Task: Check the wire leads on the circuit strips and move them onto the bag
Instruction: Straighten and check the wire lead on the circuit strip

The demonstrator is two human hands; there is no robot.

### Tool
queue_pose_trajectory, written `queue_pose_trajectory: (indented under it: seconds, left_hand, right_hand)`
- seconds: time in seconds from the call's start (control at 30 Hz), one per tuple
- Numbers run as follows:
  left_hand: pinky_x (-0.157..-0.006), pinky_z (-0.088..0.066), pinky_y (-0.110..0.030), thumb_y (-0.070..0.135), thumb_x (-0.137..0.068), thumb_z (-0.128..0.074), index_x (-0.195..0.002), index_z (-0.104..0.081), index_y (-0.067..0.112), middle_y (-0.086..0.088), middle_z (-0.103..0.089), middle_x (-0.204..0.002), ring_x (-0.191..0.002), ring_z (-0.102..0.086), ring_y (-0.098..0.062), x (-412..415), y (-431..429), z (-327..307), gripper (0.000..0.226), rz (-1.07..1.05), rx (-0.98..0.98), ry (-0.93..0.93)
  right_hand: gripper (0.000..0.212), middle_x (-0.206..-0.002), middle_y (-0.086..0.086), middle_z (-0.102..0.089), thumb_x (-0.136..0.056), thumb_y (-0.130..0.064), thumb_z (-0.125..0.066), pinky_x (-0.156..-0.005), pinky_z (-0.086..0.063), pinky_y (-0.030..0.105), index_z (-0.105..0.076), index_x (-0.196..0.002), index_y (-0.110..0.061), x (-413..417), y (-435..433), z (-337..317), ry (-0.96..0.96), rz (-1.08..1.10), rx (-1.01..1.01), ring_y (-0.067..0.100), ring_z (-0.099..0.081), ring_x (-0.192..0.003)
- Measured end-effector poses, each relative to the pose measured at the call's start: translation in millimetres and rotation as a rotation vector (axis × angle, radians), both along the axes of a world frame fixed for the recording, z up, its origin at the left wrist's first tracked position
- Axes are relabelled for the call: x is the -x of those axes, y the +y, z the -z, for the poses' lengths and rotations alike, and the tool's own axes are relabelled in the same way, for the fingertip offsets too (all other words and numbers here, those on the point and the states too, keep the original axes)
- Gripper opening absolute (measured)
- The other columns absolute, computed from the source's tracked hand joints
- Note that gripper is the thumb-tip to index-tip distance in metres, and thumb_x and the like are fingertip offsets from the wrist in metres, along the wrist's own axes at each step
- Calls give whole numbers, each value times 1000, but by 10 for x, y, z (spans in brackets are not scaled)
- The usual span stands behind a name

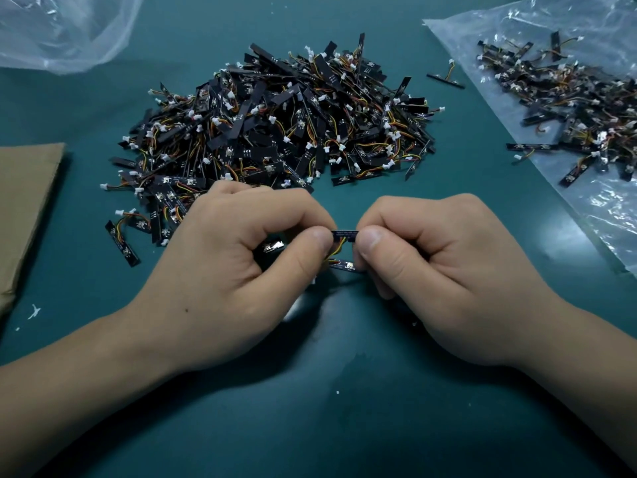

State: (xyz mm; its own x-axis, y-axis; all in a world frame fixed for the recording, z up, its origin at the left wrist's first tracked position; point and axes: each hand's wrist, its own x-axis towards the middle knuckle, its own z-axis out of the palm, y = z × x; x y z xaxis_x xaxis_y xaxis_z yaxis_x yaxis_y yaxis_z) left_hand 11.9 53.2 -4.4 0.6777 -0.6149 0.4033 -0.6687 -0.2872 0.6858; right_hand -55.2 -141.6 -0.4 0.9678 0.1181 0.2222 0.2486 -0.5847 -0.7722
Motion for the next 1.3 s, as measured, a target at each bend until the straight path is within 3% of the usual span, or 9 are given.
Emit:
queue_pose_trajectory:
  seconds: [0.6,0.87,1.1,1.3]
  left_hand:
    - [-69,-52,-50,32,-92,-51,-99,-55,19,-5,-68,-80,-74,-63,-29,-10,-7,4,16,4,30,21]
    - [-66,-52,-53,32,-91,-49,-103,-49,14,-7,-68,-77,-71,-63,-31,-15,-14,-9,21,29,-4,-30]
    - [-66,-50,-56,32,-89,-47,-104,-45,13,-11,-66,-75,-69,-60,-36,-10,-20,-27,24,39,-13,-47]
    - [-66,-51,-55,31,-89,-46,-105,-44,13,-11,-67,-74,-68,-61,-35,0,-25,-40,24,37,-4,-47]
  right_hand:
    - [26,-60,-2,-59,-102,-22,-51,-54,-43,31,-64,-80,-24,-6,-2,-3,13,-22,28,18,-56,-56]
    - [27,-57,-6,-56,-100,-21,-51,-50,-39,22,-62,-75,-21,-5,-2,-12,2,-35,7,17,-53,-52]
    - [27,-56,-1,-57,-98,-20,-53,-51,-43,33,-64,-74,-21,-15,-23,-18,34,-63,15,20,-55,-52]
    - [29,-55,-2,-55,-99,-27,-51,-50,-40,30,-63,-74,-21,-10,-18,-20,37,-68,28,19,-52,-50]
